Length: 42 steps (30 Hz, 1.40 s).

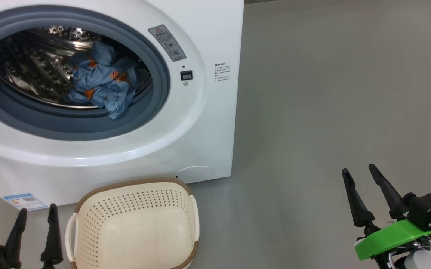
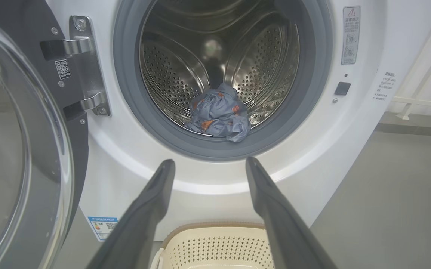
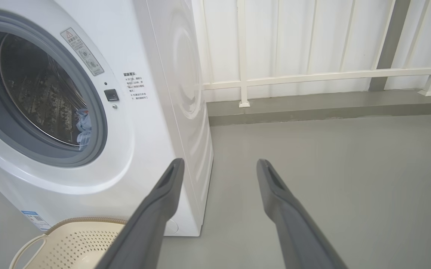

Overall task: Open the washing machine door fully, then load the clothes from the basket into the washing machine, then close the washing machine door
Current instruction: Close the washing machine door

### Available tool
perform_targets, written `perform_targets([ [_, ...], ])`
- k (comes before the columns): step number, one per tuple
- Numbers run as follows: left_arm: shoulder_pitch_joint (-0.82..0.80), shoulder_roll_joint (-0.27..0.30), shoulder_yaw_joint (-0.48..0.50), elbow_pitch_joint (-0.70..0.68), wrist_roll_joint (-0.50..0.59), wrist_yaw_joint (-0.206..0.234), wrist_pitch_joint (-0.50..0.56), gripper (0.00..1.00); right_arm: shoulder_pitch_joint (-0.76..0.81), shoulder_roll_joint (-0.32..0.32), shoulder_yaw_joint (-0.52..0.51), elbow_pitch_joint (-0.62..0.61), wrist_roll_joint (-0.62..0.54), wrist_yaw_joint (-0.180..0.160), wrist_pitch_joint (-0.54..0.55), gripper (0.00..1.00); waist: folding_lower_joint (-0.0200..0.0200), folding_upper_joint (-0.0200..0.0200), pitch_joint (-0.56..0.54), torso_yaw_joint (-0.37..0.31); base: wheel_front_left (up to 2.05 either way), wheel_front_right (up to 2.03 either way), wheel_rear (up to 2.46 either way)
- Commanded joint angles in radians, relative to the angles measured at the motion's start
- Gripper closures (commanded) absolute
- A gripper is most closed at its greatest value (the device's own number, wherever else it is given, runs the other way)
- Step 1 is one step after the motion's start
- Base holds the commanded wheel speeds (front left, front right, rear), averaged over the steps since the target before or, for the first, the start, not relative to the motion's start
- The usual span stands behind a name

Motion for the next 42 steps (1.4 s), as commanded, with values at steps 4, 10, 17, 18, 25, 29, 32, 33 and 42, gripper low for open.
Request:
perform_targets([
  [4,-0.008,0.028,0.03,-0.032,-0.011,0.001,-0.005,0.0,-0.001,-0.016,0.011,-0.027,0.019,0.004,-0.008,0.0,0.0,0.0,0.0,0.002,-0.98,0.98,0.0],
  [10,-0.005,0.029,0.029,-0.037,-0.013,0.001,-0.005,0.0,0.0,-0.017,0.009,-0.028,0.017,0.004,-0.008,0.0,0.0,0.0,-0.001,0.003,-1.18,1.18,0.0],
  [17,0.006,0.034,0.025,-0.052,-0.015,0.001,-0.005,0.0,0.003,-0.019,0.008,-0.028,0.018,0.004,-0.008,0.0,0.0,0.0,-0.005,0.006,-0.52,0.52,0.0],
  [18,0.008,0.034,0.025,-0.053,-0.013,0.001,-0.005,0.0,0.004,-0.019,0.008,-0.027,0.018,0.004,-0.008,0.0,0.0,0.0,-0.006,0.006,-0.05,0.05,0.0],
  [25,0.013,0.028,0.019,-0.059,-0.008,0.001,-0.005,0.0,0.002,-0.021,0.013,-0.028,0.016,0.004,-0.008,0.0,0.0,0.0,-0.007,0.023,0.0,0.0,0.0],
  [29,0.015,0.018,0.02,-0.062,-0.012,0.001,-0.005,0.0,0.0,-0.025,0.021,-0.031,0.014,0.004,-0.008,0.0,0.0,0.0,-0.005,0.054,0.0,0.0,0.0],
  [32,0.022,0.006,0.029,-0.064,-0.013,0.001,-0.006,0.0,-0.004,-0.028,0.031,-0.03,0.013,0.004,-0.008,0.0,0.0,0.0,-0.003,0.088,0.0,0.0,0.0],
  [33,0.024,0.002,0.032,-0.064,-0.013,0.001,-0.006,0.0,-0.007,-0.03,0.037,-0.029,0.012,0.004,-0.008,0.0,0.0,0.0,-0.002,0.102,0.0,0.0,0.0],
  [42,0.043,-0.036,0.071,-0.071,-0.012,0.001,-0.006,0.0,-0.048,-0.038,0.081,-0.023,0.009,0.004,-0.008,0.0,0.0,0.0,0.012,0.25,0.0,0.0,0.0],
])
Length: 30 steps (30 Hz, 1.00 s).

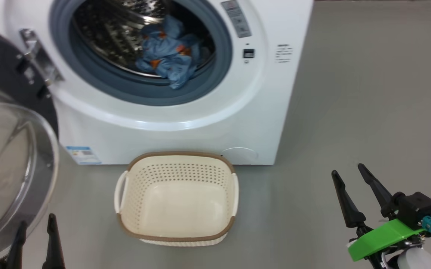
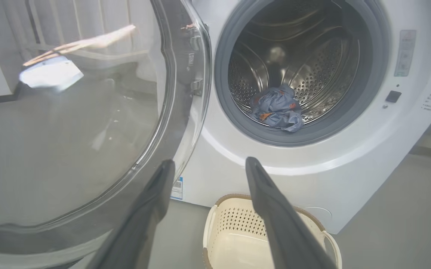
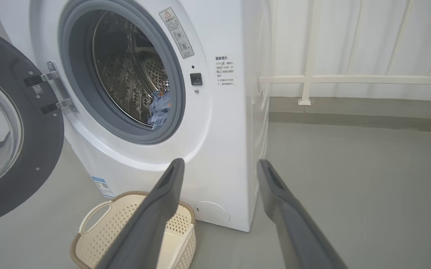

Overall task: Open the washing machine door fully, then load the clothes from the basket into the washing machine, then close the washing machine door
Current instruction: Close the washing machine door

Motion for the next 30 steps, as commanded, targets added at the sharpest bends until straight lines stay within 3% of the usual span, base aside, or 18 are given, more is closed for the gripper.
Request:
perform_targets([
  [1,-0.008,0.01,0.042,-0.036,0.003,0.0,-0.006,0.0,-0.041,-0.021,0.03,-0.021,0.009,0.004,-0.008,0.0,0.0,-0.0001,0.015,0.087,0.0,0.0,0.0],
  [15,-0.01,-0.04,0.09,-0.043,0.013,0.0,-0.006,0.0,-0.09,-0.042,0.104,0.003,0.016,0.004,-0.008,0.0,0.0,-0.0001,0.029,0.31,0.0,0.0,0.0],
  [30,0.001,-0.069,0.137,-0.046,0.025,0.0,-0.006,0.0,-0.105,-0.058,0.139,0.02,0.028,0.004,-0.008,0.0,0.0,-0.0001,0.026,0.431,0.0,0.0,0.0],
])
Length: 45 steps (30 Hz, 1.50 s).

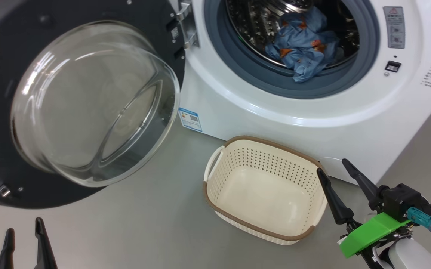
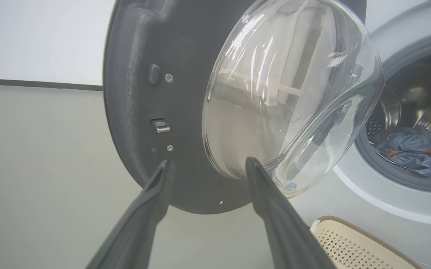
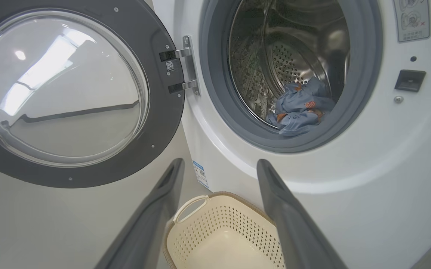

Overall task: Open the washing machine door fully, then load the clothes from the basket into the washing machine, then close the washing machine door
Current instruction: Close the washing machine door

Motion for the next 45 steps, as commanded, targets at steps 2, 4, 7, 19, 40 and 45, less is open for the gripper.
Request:
perform_targets([
  [2,-0.002,0.014,0.042,-0.03,0.016,0.001,-0.006,0.0,-0.023,-0.014,0.02,-0.018,0.004,0.004,-0.008,0.0,0.0,-0.0001,-0.003,0.02,0.0,0.0,0.0],
  [4,0.001,0.012,0.048,-0.031,0.018,0.001,-0.006,0.0,-0.021,-0.014,0.019,-0.018,0.005,0.004,-0.008,0.0,0.0,-0.0001,-0.007,0.023,0.0,0.0,0.0],
  [7,0.007,0.009,0.057,-0.037,0.02,0.001,-0.006,0.0,-0.015,-0.013,0.021,-0.018,0.008,0.004,-0.008,0.0,0.0,-0.0001,-0.011,0.025,0.0,0.0,0.0],
  [19,-0.015,0.028,0.069,-0.111,-0.015,0.001,-0.006,1.0,-0.002,-0.005,0.017,-0.019,0.008,0.004,-0.008,0.0,0.0,-0.0001,-0.01,0.025,0.0,0.0,0.0],
  [40,-0.477,0.575,0.142,0.085,-0.844,0.001,0.265,1.0,-0.02,-0.006,0.037,-0.007,0.007,0.004,-0.008,0.0,0.0,-0.0001,0.051,0.024,0.0,0.0,0.0],
  [45,-0.614,0.662,0.126,0.305,-0.992,0.001,0.48,1.0,-0.034,-0.014,0.055,0.0,0.006,0.004,-0.008,0.0,0.0,-0.0001,0.067,0.024,0.0,0.0,0.0],
])
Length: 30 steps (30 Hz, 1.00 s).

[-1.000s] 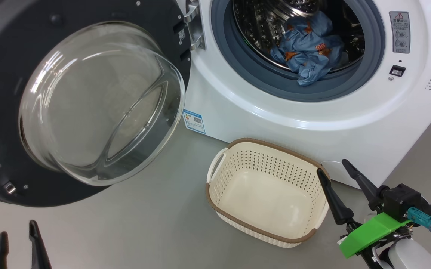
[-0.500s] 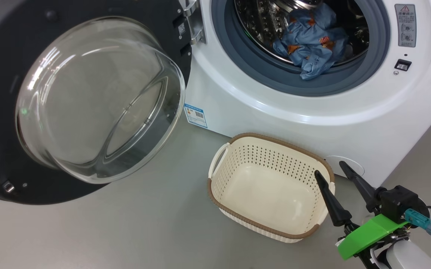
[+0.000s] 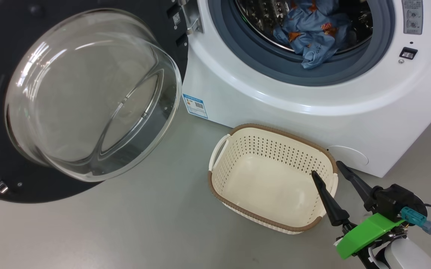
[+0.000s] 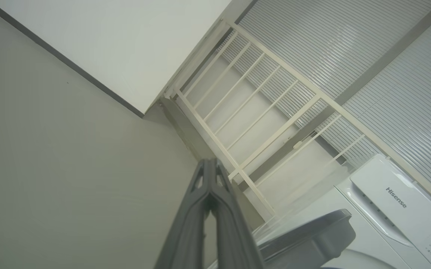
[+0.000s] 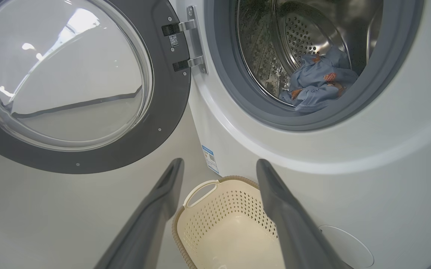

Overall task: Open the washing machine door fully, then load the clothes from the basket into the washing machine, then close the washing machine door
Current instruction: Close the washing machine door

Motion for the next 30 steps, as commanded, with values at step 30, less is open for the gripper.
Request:
perform_targets([
  [30,-0.242,0.135,-0.109,0.33,-0.187,0.0,0.623,1.0,-0.075,-0.068,0.048,-0.009,-0.001,0.004,-0.008,0.0,0.0,0.0,0.071,-0.017,0.0,0.0,0.0],
])
